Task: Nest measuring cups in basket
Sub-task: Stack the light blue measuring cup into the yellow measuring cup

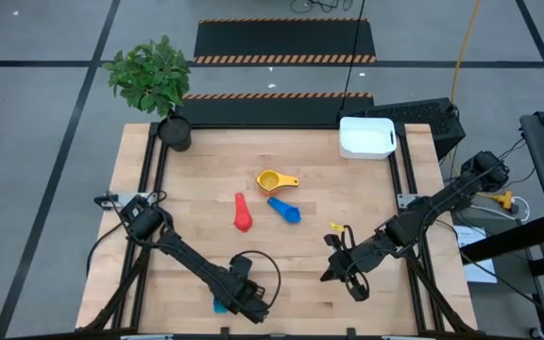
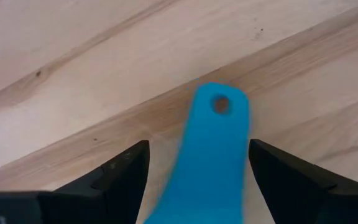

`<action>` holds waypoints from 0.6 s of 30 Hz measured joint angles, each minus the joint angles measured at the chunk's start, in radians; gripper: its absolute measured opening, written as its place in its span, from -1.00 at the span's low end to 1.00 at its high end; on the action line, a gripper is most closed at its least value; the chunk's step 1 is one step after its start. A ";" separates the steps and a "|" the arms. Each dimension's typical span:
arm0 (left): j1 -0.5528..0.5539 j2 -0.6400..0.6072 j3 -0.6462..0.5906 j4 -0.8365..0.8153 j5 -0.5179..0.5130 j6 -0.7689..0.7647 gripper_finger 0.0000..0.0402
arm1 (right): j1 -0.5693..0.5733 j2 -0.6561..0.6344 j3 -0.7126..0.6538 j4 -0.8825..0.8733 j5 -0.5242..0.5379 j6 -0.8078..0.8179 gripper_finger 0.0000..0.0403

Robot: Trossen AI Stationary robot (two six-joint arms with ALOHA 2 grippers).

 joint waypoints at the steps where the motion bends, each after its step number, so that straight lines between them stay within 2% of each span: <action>1: 0.000 0.000 0.000 -0.001 0.007 0.003 0.38 | 0.000 0.000 0.000 0.000 0.000 0.000 -1.00; 18: -0.014 -0.001 -0.021 0.076 0.022 0.044 0.38 | 0.000 0.000 0.000 0.000 0.000 0.000 -1.00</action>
